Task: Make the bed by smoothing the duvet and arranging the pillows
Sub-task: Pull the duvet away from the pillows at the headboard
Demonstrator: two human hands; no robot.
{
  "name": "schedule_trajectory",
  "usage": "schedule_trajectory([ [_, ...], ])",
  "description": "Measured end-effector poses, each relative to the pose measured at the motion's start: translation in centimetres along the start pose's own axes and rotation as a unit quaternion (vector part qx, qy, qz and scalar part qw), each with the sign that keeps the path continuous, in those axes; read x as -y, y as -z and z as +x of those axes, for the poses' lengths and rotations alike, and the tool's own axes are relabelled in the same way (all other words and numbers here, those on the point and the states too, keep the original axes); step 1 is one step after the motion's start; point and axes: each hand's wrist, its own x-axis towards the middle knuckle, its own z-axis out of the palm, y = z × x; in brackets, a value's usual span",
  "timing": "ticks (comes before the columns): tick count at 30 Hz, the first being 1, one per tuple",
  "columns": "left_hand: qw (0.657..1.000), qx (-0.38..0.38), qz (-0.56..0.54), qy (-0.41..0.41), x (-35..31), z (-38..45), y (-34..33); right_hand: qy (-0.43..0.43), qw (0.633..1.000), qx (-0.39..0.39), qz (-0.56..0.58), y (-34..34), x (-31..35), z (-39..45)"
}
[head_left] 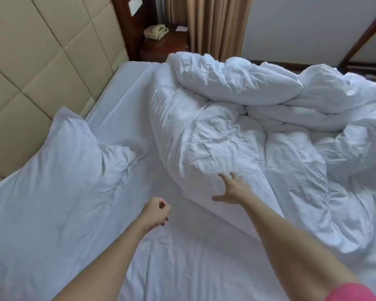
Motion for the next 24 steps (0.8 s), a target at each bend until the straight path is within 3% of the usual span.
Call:
schedule_trajectory([
  [4, 0.999, 0.042, -0.017, 0.009, 1.1, 6.1, -1.6, -0.081, 0.996, -0.006, -0.037, -2.1, -1.4, 5.0],
  [7, 0.998, 0.060, -0.030, 0.009, 2.1, 10.6, -3.3, -0.068, 0.997, -0.014, -0.037, -5.3, -2.7, 8.4],
  [11, 0.988, 0.058, -0.134, 0.051, 3.3, 16.5, -6.5, -0.063, 0.994, -0.084, -0.015, -7.8, -2.9, 11.8],
  [13, 0.969, 0.050, -0.223, 0.097, 2.9, 18.2, -8.0, -0.048, 0.989, -0.139, 0.009, -7.9, -2.4, 12.0],
  [16, 0.919, 0.054, -0.356, 0.164, 1.3, 19.9, -9.0, -0.065, 0.983, -0.159, 0.058, -6.8, -0.9, 9.9],
  [19, 0.863, 0.121, -0.463, 0.158, -0.3, 20.7, -8.0, -0.055, 0.972, -0.185, 0.131, -5.1, 2.0, 5.6],
  [21, 0.838, 0.125, -0.510, 0.146, -1.7, 20.9, -6.8, -0.059, 0.949, -0.195, 0.241, -3.6, 4.2, 2.8],
  [24, 0.821, 0.075, -0.547, 0.146, -4.7, 19.3, -4.5, -0.031, 0.882, -0.191, 0.430, -1.2, 7.5, -0.5],
])
